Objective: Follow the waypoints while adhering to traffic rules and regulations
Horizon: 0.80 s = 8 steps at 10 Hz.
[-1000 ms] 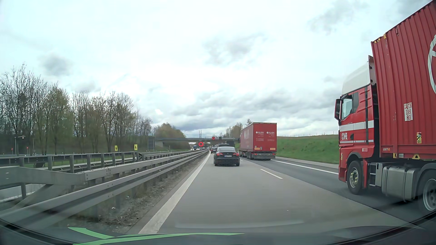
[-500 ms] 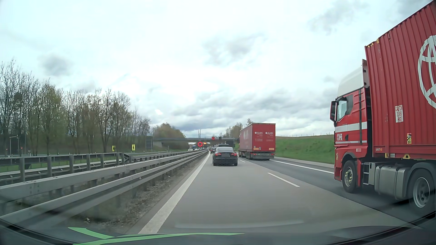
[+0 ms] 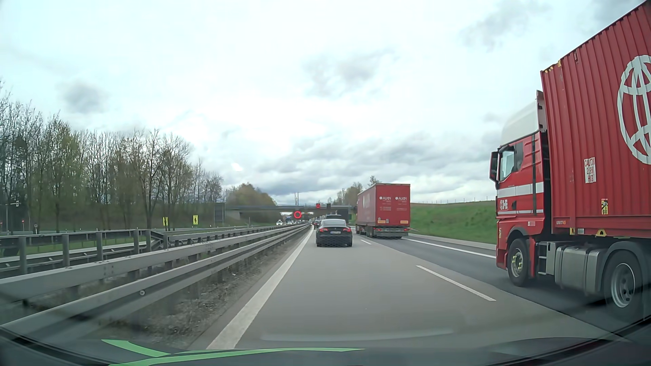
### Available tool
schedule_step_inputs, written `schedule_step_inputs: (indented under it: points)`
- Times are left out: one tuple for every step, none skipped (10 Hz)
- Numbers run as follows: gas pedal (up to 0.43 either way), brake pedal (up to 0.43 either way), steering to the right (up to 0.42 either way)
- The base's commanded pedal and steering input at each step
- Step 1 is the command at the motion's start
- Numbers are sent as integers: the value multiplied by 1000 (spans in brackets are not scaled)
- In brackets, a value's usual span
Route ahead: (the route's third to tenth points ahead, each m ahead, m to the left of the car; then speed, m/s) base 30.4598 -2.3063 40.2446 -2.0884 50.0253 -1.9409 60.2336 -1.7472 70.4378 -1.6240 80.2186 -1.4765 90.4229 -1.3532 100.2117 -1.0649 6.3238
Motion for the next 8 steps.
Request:
schedule_step_inputs:
  points:
    - [248, 0, -1]
    - [240, 0, -1]
    - [228, 0, 0]
    - [220, 0, 1]
    - [209, 0, 2]
    - [197, 0, 2]
    - [177, 0, 1]
    - [157, 0, 1]
